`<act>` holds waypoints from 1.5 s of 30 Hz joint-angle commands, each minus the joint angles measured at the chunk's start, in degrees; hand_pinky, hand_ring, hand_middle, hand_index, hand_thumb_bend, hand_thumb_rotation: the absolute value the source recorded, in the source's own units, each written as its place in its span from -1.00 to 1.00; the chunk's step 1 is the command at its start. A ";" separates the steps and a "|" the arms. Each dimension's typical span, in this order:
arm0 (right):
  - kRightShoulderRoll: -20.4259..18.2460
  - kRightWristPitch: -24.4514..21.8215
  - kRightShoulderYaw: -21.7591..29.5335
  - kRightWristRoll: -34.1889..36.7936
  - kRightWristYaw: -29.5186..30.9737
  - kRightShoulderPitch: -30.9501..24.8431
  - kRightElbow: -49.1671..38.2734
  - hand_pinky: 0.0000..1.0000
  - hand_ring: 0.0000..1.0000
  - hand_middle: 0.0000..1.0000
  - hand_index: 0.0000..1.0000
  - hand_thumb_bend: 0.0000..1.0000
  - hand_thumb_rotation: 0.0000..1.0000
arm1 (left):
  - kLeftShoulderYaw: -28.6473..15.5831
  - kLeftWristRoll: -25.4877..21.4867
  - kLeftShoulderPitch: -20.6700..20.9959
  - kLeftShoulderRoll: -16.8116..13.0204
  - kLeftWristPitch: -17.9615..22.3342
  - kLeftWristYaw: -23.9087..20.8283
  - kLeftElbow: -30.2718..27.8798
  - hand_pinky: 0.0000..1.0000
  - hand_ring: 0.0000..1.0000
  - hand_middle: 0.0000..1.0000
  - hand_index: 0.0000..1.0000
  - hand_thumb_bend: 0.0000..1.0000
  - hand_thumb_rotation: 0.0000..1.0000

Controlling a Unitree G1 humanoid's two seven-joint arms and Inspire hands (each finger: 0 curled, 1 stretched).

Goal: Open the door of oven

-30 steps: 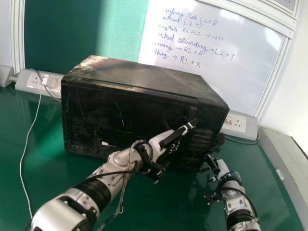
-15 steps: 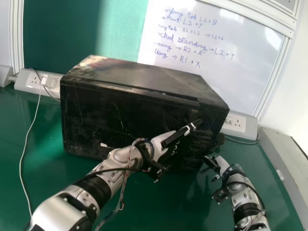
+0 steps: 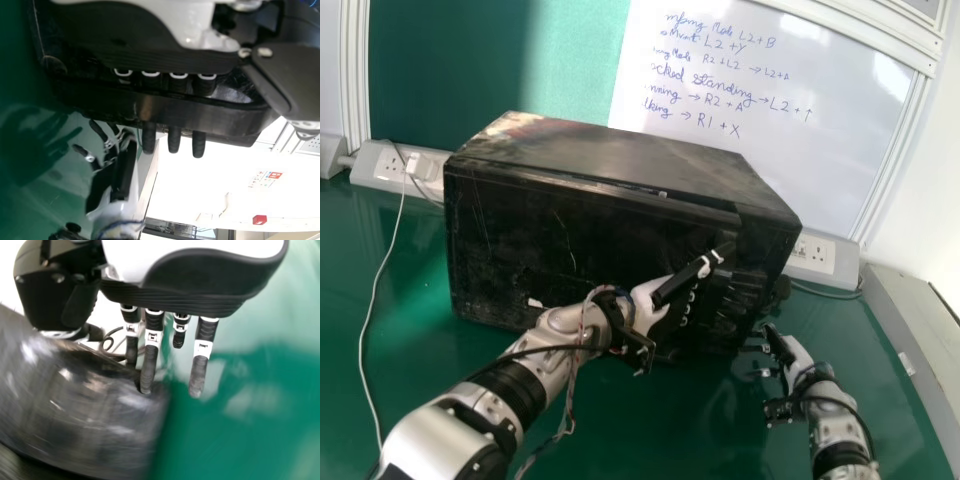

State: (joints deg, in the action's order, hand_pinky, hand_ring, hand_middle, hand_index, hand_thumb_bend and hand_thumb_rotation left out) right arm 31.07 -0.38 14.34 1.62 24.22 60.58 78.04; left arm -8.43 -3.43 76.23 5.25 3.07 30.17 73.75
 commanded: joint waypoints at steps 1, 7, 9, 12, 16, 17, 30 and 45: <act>-7.20 5.58 2.95 4.49 7.43 1.07 -2.25 0.30 0.42 0.56 0.62 0.00 0.99 | 0.75 -0.48 1.68 4.50 -0.90 3.82 0.14 -0.31 -0.12 0.08 0.20 1.00 0.97; -7.12 0.98 4.56 6.48 8.10 2.31 -1.69 0.40 0.49 0.60 0.64 -0.20 0.87 | 0.32 -0.95 1.43 4.72 -0.95 3.69 -0.01 -0.38 -0.21 0.01 0.07 1.00 0.97; -6.35 3.21 0.37 2.27 8.07 2.08 -2.28 0.37 0.49 0.62 0.70 0.04 0.97 | 0.07 -1.19 1.44 4.91 -1.17 3.16 -0.09 -0.42 -0.26 -0.03 0.02 1.00 0.95; -4.85 4.19 -6.86 -5.31 4.53 2.65 -2.40 0.44 0.58 0.69 0.76 -0.22 1.00 | -0.37 -1.52 1.46 5.26 -1.45 1.97 -0.27 -0.49 -0.35 -0.11 -0.05 1.00 0.91; -2.58 6.59 -27.65 -28.05 -9.60 4.96 -2.16 0.26 0.42 0.50 0.52 -0.10 0.32 | -0.43 -1.12 1.24 5.58 -0.38 0.21 -0.30 -0.58 -0.47 -0.25 -0.17 1.00 0.86; -2.67 5.76 -28.84 -29.50 -11.09 5.27 -1.90 0.17 0.34 0.41 0.46 0.06 0.10 | -0.47 -1.10 1.18 5.63 -0.16 -0.04 -0.33 -0.60 -0.50 -0.29 -0.21 1.00 0.85; -2.70 8.05 -23.66 -24.66 -10.31 4.16 -1.60 0.22 0.37 0.48 0.54 0.19 -0.18 | -0.60 -0.72 0.92 5.55 0.59 -0.69 -0.42 -0.82 -0.74 -0.60 -0.43 1.00 0.81; -5.07 -2.87 -13.19 -15.03 -14.41 5.42 -0.85 -0.72 -0.58 -0.05 0.71 0.11 -0.99 | -0.60 -1.41 -1.19 6.46 3.89 -4.58 -2.14 -0.95 -0.85 -0.76 -0.73 1.00 0.88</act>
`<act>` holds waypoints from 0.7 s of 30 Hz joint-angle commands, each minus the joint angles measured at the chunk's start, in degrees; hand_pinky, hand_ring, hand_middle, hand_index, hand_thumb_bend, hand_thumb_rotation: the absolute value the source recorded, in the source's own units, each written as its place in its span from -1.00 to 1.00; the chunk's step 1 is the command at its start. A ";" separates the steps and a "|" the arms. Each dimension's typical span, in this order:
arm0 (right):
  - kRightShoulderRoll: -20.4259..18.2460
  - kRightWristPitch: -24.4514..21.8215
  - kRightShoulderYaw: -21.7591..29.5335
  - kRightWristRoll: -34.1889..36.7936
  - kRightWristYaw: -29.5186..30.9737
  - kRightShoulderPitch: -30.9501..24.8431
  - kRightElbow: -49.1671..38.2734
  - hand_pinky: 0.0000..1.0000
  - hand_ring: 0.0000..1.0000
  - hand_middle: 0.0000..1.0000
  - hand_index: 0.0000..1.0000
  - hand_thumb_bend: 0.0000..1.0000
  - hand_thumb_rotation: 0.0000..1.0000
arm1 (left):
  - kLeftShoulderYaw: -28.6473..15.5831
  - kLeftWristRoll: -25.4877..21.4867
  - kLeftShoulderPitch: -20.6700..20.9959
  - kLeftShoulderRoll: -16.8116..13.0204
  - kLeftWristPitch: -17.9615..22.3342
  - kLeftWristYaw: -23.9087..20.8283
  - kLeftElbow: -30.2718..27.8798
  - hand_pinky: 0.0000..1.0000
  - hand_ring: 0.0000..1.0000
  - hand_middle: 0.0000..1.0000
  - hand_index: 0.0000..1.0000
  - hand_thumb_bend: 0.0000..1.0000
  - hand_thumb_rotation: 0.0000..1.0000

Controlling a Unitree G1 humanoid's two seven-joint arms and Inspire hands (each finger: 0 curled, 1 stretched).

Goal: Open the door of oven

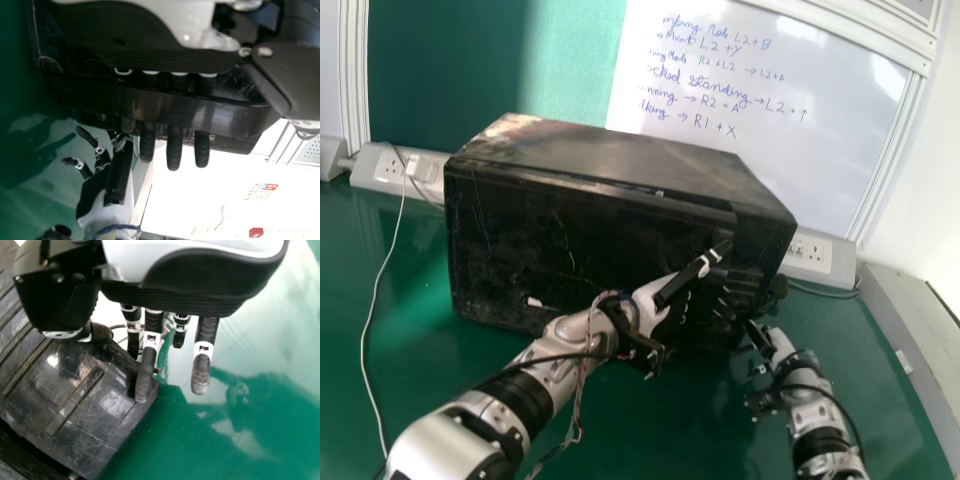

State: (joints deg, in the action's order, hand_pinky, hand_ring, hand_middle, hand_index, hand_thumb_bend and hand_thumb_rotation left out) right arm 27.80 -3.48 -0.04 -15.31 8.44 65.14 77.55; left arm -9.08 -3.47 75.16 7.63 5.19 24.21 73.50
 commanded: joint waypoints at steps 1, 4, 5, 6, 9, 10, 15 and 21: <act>-1.82 0.04 2.48 3.02 1.20 0.79 -0.39 -0.74 -0.59 -0.05 0.71 0.11 -1.00 | 0.01 -1.50 -0.19 4.11 1.89 1.55 -2.07 -0.95 -0.85 -0.77 -0.73 1.00 0.89; -1.53 -0.13 1.80 2.05 -0.14 1.01 -0.61 -0.76 -0.61 -0.06 0.71 0.08 -1.00 | -0.21 -2.01 -0.36 4.16 1.78 2.18 -2.62 -0.96 -0.87 -0.78 -0.76 1.00 0.89; -1.35 0.09 1.18 1.37 -0.74 1.05 -0.75 -0.78 -0.63 -0.20 0.67 -0.02 -0.89 | -0.35 -2.27 -0.43 4.17 1.55 2.45 -2.83 -0.96 -0.87 -0.78 -0.76 1.00 0.88; -1.10 0.45 0.57 0.73 -1.23 0.99 -0.85 -0.79 -0.64 -0.27 0.60 -0.09 -0.73 | -0.42 -2.45 -0.51 4.17 1.35 2.63 -3.08 -0.97 -0.87 -0.79 -0.77 1.00 0.87; -0.02 2.32 -1.13 -0.97 -1.50 0.53 -1.15 -0.74 -0.60 -0.27 0.38 -0.14 -0.12 | -0.22 -2.51 -0.95 4.12 1.20 2.90 -3.93 -0.97 -0.88 -0.79 -0.77 1.00 0.86; 0.27 2.55 -0.91 -0.73 -1.05 0.40 -1.18 -0.74 -0.60 -0.28 0.34 -0.11 0.02 | -0.13 -2.52 -1.14 4.13 1.22 3.00 -4.29 -0.97 -0.88 -0.79 -0.78 1.00 0.87; 1.18 1.99 -0.74 -0.81 -1.44 0.30 -1.13 -0.75 -0.62 -0.29 0.47 0.09 0.29 | 0.46 -3.20 -2.36 4.30 0.81 2.67 -6.51 -0.97 -0.88 -0.80 -0.79 1.00 0.86; 1.84 1.84 -0.02 -0.32 -2.63 0.09 -1.03 -0.78 -0.65 -0.36 0.42 0.03 0.14 | 1.28 -4.27 -3.94 4.62 0.18 3.00 -9.49 -0.97 -0.89 -0.81 -0.80 1.00 0.87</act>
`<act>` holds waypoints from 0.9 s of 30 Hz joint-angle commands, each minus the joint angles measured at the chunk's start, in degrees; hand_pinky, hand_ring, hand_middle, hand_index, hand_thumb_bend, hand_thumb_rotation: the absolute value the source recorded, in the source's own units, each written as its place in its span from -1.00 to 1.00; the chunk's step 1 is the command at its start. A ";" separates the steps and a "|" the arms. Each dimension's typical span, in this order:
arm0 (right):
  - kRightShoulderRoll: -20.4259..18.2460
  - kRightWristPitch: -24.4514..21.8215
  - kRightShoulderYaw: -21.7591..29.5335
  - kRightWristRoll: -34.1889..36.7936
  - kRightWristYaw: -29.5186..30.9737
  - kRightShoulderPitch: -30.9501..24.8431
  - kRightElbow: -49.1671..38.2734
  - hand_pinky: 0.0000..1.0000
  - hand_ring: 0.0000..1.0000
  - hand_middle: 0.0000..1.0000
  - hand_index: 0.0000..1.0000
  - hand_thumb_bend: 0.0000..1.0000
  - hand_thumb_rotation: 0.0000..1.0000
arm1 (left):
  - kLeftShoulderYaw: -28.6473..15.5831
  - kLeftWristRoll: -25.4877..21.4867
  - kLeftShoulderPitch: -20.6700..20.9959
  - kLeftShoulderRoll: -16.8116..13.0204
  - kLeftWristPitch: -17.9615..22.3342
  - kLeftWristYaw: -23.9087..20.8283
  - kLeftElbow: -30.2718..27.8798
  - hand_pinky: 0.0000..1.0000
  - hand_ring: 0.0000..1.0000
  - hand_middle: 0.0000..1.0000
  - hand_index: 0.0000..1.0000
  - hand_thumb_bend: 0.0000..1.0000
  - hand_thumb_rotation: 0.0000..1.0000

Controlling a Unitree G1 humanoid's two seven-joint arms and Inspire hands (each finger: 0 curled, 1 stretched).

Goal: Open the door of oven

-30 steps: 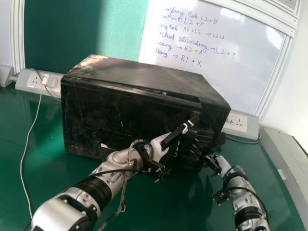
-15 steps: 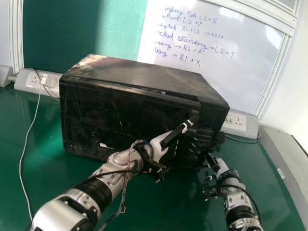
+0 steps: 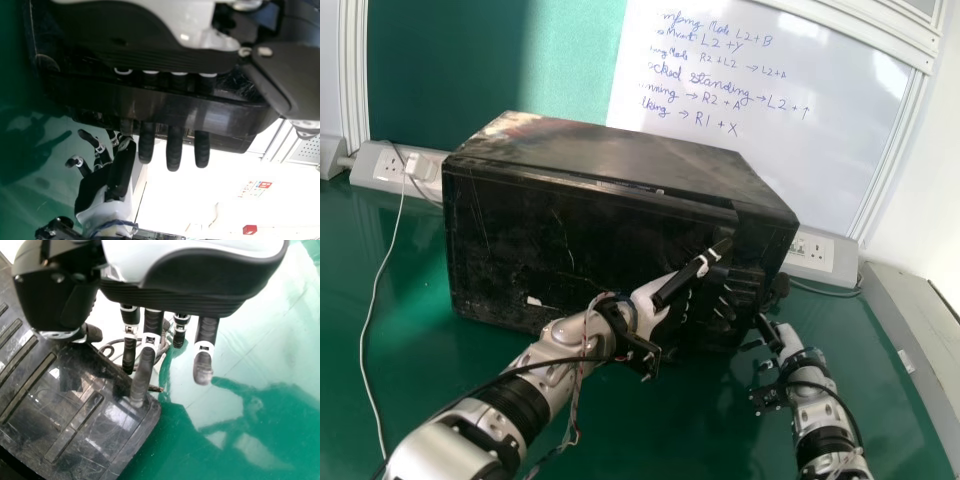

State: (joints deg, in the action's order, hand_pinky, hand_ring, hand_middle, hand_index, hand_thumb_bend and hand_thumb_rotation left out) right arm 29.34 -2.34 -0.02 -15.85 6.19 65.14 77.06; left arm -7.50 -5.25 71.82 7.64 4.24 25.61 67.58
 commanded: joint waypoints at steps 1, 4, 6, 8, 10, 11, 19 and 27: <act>0.36 0.68 -0.11 0.09 -0.67 0.00 -0.47 -0.77 -0.64 -0.32 0.45 0.01 0.19 | -0.14 -2.63 -0.91 4.74 0.85 1.55 -4.24 -0.97 -0.89 -0.81 -0.79 1.00 0.86; 0.44 0.15 0.05 0.20 -1.26 -0.02 -0.36 -0.78 -0.64 -0.28 0.54 0.02 0.31 | 0.41 -2.85 -1.87 4.97 0.17 1.67 -6.11 -0.97 -0.89 -0.81 -0.79 1.00 0.85; 0.42 -0.73 1.19 1.33 -1.28 0.10 -0.27 -0.79 -0.65 -0.29 0.57 0.02 0.26 | 0.75 -3.14 -2.48 5.04 -0.77 1.84 -7.62 -0.97 -0.88 -0.81 -0.78 1.00 0.84; 0.72 -1.07 1.30 1.32 -1.16 0.00 -0.10 -0.81 -0.67 -0.36 0.53 0.06 0.31 | 1.14 -3.60 -3.18 5.05 -1.43 2.15 -9.10 -0.97 -0.88 -0.81 -0.78 1.00 0.83; 0.80 -1.87 1.68 1.82 -1.30 0.18 -0.14 -0.85 -0.71 -0.42 0.46 0.11 0.32 | 1.55 -3.98 -3.96 5.06 -2.02 2.38 -10.59 -0.97 -0.88 -0.81 -0.79 1.00 0.83; 0.85 -1.94 1.82 2.15 -1.25 0.18 -0.23 -0.86 -0.72 -0.43 0.44 0.12 0.33 | 1.73 -4.27 -4.35 5.07 -2.32 2.60 -11.32 -0.97 -0.88 -0.81 -0.79 1.00 0.83; 1.59 -2.34 2.14 2.53 -0.81 -0.06 -0.36 -0.87 -0.72 -0.41 0.43 0.07 0.41 | 3.86 -6.45 -7.45 5.39 -5.89 4.04 -18.81 -0.98 -0.89 -0.81 -0.79 1.00 0.82; 1.58 -3.18 4.70 4.90 -1.02 -0.36 -0.41 -0.89 -0.76 -0.47 0.42 0.13 0.51 | 5.99 -8.29 -10.35 4.52 -9.31 5.11 -24.88 -0.97 -0.88 -0.81 -0.79 1.00 0.81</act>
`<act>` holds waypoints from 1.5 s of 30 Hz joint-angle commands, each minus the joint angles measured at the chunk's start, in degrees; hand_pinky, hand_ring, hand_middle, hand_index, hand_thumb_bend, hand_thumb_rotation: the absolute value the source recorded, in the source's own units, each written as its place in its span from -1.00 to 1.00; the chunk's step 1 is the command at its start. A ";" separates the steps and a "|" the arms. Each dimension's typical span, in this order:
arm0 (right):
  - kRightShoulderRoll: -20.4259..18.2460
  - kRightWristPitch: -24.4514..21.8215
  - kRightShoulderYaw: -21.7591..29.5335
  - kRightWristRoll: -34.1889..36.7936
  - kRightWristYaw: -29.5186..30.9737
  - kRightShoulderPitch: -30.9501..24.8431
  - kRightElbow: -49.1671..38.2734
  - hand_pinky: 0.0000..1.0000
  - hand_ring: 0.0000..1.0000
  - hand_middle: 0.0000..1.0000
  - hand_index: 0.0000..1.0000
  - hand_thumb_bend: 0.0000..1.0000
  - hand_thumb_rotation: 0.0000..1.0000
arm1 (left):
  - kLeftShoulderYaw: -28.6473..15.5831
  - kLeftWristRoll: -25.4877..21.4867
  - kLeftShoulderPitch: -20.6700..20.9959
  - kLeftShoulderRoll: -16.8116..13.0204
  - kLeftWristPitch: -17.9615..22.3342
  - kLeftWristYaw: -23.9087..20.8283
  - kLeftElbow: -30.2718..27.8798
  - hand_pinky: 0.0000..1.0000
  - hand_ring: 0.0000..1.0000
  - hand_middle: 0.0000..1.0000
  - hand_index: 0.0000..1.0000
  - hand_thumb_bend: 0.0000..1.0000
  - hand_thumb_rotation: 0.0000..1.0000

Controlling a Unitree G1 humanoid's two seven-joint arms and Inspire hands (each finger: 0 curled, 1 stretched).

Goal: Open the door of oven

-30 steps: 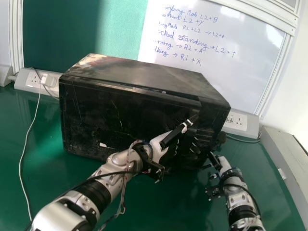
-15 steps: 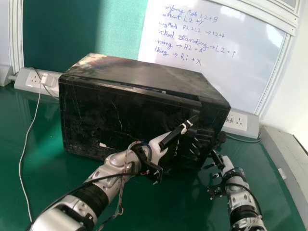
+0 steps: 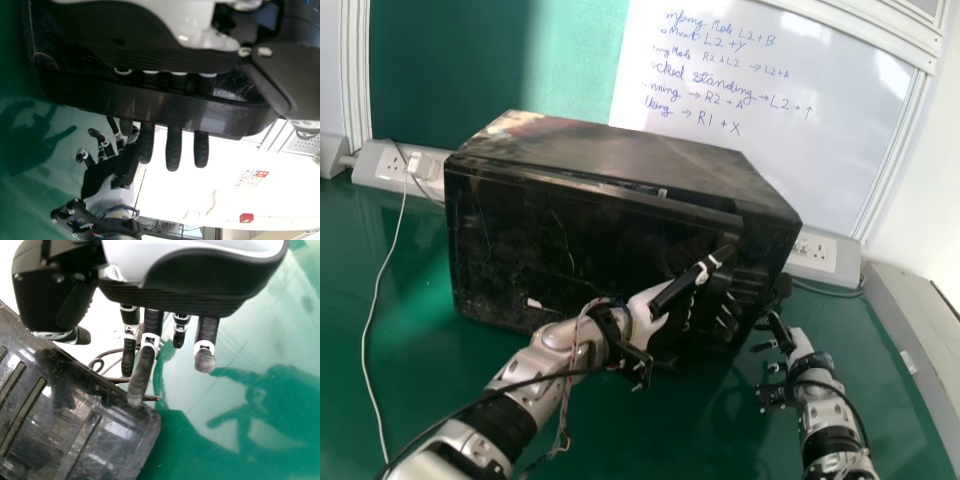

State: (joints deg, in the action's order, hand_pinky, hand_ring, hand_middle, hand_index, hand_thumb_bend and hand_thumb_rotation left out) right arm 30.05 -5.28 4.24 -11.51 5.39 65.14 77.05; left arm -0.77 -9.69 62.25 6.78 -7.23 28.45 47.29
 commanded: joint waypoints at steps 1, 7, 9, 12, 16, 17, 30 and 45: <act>0.86 -0.44 0.44 0.54 -0.13 -0.31 -0.36 -0.88 -0.75 -0.47 0.41 0.12 0.53 | -0.49 -3.94 -1.39 5.28 2.26 2.36 -5.28 -0.97 -0.88 -0.80 -0.78 1.00 0.80; 0.62 -1.59 1.98 2.27 0.14 -0.36 -0.38 -0.90 -0.78 -0.54 0.40 0.14 0.61 | 1.22 -4.20 -4.55 4.32 2.90 3.31 -9.55 -0.97 -0.88 -0.81 -0.79 0.94 0.81; 0.67 -1.73 2.06 2.40 0.52 -0.42 -0.44 -0.91 -0.78 -0.57 0.37 0.18 0.78 | 1.47 -4.68 -5.46 3.92 2.61 3.84 -10.98 -0.98 -0.88 -0.80 -0.80 0.72 0.87; 0.74 -2.84 2.23 2.56 1.29 -0.11 -0.32 -0.92 -0.80 -0.59 0.34 0.23 0.89 | 1.57 -5.96 -6.93 3.24 2.00 5.23 -13.32 -0.98 -0.88 -0.80 -0.79 0.32 0.83; 0.83 -2.61 2.09 2.26 1.95 -0.15 -0.33 -0.91 -0.78 -0.54 0.29 0.26 0.92 | 2.03 -6.82 -8.82 1.96 -0.43 6.43 -17.43 -0.98 -0.88 -0.79 -0.75 0.06 0.61; 0.68 -2.58 2.70 2.82 1.70 -0.18 -0.32 -0.90 -0.78 -0.53 0.35 0.25 0.86 | 2.19 -6.78 -9.24 1.62 -1.05 6.57 -18.52 -0.98 -0.88 -0.79 -0.75 0.06 0.59; 0.31 -1.90 2.49 2.59 1.14 -0.44 -0.33 -0.90 -0.78 -0.56 0.32 0.20 0.82 | 3.98 -7.30 -14.63 -1.80 -7.60 10.97 -32.41 -0.98 -0.89 -0.80 -0.76 0.09 0.74; 0.59 -2.12 2.08 2.20 1.77 -0.41 -0.36 -0.90 -0.76 -0.48 0.46 0.18 0.91 | 2.53 -10.63 -18.99 -6.81 -15.58 14.98 -42.44 -1.00 -0.91 -0.82 -0.81 -0.08 0.55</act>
State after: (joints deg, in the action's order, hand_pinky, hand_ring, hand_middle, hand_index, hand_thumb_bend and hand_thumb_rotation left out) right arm 29.93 -7.54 6.46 -9.34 6.84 65.09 76.99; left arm 4.03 -15.39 40.62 -0.13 -24.13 42.24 9.49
